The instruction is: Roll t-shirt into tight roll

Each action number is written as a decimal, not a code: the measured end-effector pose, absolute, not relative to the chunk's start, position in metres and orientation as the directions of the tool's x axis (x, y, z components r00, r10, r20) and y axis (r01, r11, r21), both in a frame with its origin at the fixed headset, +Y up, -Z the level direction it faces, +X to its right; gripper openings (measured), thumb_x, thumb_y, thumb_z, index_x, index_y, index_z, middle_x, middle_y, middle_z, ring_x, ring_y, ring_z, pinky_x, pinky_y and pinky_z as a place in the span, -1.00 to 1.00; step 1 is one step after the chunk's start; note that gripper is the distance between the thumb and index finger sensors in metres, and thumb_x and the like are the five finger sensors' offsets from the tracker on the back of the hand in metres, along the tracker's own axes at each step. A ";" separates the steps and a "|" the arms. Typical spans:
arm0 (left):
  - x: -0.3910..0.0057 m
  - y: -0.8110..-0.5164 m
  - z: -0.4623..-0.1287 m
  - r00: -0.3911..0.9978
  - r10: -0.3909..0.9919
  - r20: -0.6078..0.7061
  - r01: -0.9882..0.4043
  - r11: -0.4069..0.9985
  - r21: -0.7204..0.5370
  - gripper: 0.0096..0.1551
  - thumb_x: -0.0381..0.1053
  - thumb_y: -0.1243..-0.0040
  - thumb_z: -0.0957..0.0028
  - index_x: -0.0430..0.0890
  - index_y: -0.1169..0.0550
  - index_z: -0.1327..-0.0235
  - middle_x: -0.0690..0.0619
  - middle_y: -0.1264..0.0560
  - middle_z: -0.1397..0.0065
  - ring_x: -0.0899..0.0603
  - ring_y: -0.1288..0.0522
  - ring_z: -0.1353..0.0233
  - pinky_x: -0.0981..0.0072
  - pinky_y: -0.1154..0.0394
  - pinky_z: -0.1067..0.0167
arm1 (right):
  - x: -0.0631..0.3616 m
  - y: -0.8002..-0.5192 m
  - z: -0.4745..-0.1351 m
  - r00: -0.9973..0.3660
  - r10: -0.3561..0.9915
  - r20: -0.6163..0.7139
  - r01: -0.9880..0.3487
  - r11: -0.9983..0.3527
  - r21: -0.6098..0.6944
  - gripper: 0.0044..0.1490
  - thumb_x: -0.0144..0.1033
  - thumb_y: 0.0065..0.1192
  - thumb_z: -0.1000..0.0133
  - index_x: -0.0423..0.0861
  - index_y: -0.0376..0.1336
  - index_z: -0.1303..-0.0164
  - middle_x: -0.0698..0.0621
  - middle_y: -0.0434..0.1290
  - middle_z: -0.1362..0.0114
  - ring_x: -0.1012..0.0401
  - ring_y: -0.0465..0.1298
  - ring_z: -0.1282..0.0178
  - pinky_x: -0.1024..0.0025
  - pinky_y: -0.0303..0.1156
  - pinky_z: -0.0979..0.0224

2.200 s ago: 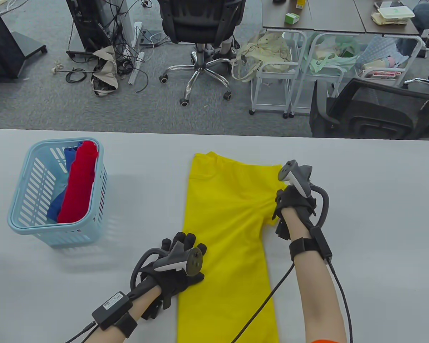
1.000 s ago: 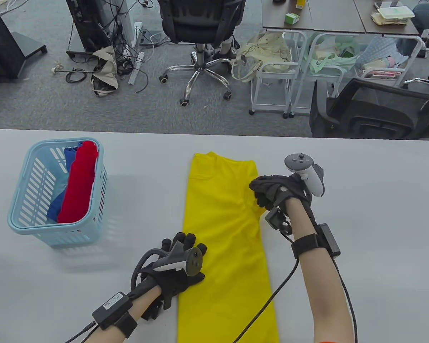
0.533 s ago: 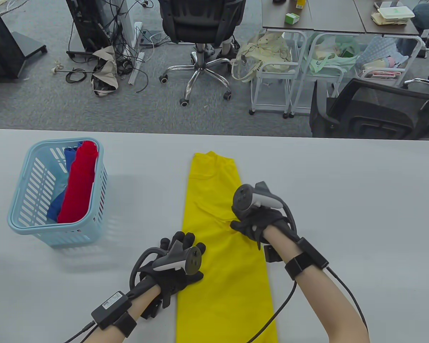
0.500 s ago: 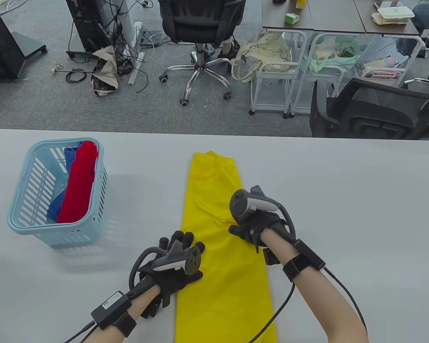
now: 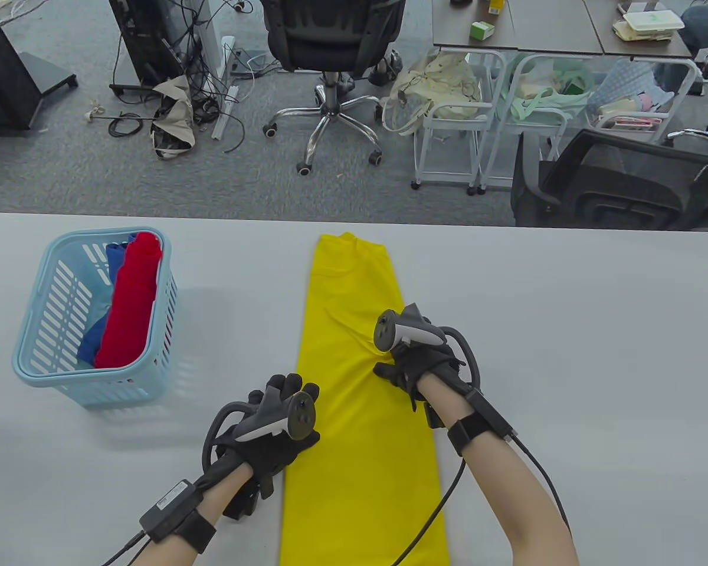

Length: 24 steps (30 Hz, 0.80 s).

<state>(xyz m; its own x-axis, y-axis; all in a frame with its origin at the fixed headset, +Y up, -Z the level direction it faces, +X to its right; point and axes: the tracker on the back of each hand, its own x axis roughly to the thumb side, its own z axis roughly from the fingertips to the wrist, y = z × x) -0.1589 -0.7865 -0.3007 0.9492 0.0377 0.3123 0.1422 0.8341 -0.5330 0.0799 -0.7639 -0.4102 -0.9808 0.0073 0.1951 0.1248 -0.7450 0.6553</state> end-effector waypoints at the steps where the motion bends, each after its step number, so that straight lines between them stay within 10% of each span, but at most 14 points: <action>1: -0.159 -0.784 -0.299 0.947 0.069 0.315 0.119 0.833 -0.540 -0.08 0.44 0.57 0.00 0.18 0.51 -0.44 -0.05 0.51 -0.68 -0.29 0.40 -0.70 -0.26 0.16 -0.61 | 0.081 -0.759 -0.401 -0.977 0.017 0.213 0.125 -0.763 0.634 0.10 0.20 -0.35 -0.28 -0.14 -0.71 -0.57 -0.22 -0.76 -0.57 -0.26 -0.66 -0.60 -0.28 -0.38 -0.59; 12: -0.135 -0.798 -0.282 0.917 -0.033 0.397 0.268 0.788 -0.554 -0.04 0.48 0.60 0.04 0.16 0.51 -0.46 -0.04 0.57 -0.63 -0.29 0.49 -0.65 -0.33 0.32 -0.55 | 0.082 -0.764 -0.287 -0.911 0.019 0.412 0.261 -0.748 0.611 0.13 0.22 -0.31 -0.27 -0.21 -0.60 -0.64 -0.30 -0.60 -0.64 -0.31 -0.49 -0.66 -0.31 -0.27 -0.57; 24: -0.131 -0.799 -0.334 0.904 -0.196 0.381 0.393 0.733 -0.555 -0.08 0.52 0.76 0.20 0.28 0.62 -0.31 0.08 0.68 -0.58 -0.23 0.63 -0.62 -0.34 0.43 -0.53 | 0.095 -0.783 -0.331 -0.947 0.061 0.316 0.185 -0.701 0.689 0.12 0.26 -0.39 -0.24 -0.10 -0.76 -0.48 -0.19 -0.78 -0.53 -0.20 -0.72 -0.55 -0.27 -0.46 -0.54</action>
<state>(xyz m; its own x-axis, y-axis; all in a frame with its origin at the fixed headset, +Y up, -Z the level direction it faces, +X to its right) -0.1315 -0.7991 -0.3342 0.9036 -0.1956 0.3812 0.3930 0.7329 -0.5554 0.0946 -0.7834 -0.3311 -0.9468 0.0613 0.3161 0.1846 -0.7012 0.6887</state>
